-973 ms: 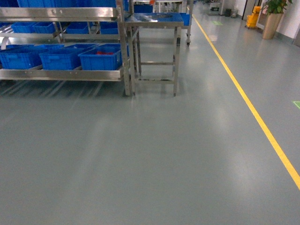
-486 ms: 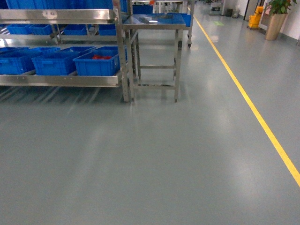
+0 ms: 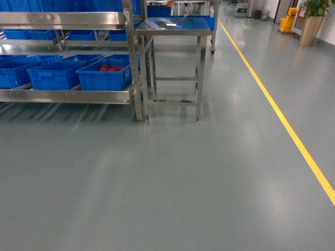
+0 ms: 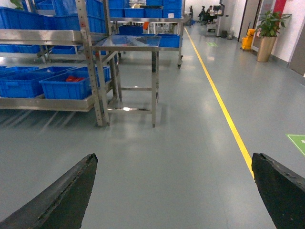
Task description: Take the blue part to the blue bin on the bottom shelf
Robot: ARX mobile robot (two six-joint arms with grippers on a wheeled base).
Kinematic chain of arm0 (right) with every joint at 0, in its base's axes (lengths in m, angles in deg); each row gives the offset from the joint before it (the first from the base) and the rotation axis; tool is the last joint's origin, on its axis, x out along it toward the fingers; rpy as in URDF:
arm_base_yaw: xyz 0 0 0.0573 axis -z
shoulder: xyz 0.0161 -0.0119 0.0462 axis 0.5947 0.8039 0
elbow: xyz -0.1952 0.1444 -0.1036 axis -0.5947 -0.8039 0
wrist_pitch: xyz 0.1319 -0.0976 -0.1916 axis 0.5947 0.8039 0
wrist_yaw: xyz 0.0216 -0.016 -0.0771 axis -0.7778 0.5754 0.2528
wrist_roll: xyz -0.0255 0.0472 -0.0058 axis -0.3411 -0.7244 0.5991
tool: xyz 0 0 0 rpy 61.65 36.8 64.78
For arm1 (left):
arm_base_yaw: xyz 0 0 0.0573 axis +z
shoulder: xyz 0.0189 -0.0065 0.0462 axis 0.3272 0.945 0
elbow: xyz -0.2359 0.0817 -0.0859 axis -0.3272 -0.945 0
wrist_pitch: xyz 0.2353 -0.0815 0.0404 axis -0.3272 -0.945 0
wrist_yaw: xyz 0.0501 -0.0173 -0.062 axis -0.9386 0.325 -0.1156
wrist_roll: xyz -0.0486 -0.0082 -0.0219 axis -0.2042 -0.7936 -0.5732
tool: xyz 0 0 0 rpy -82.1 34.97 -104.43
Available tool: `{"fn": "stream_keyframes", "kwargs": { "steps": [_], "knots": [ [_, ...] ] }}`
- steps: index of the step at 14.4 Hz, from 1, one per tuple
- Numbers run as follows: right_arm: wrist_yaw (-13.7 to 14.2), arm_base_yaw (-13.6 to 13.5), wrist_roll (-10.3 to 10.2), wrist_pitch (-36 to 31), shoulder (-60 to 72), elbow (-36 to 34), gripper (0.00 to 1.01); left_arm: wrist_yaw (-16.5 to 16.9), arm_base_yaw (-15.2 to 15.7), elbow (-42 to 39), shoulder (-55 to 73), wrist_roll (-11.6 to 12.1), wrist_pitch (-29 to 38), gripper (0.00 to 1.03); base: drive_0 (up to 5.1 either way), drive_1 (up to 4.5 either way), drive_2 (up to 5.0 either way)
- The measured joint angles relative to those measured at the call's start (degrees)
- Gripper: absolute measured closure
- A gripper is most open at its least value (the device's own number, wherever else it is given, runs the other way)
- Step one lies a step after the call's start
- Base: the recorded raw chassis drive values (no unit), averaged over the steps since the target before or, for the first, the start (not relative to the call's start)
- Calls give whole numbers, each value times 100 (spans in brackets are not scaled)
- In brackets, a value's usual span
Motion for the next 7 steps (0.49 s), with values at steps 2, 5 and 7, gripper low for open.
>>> {"fn": "stream_keyframes", "kwargs": {
  "steps": [2,5,7],
  "knots": [
    [-2,0,2,-11,0,0,3,0,-2,0,4,0,-9,59,-10,412,-433],
    [0,0,2,-17,0,0,3,0,-2,0,4,0,0,59,-11,411,-434],
    [-4,0,2,-2,0,0,3,2,-2,0,7,0,2,59,-7,416,-430]
  ]
}}
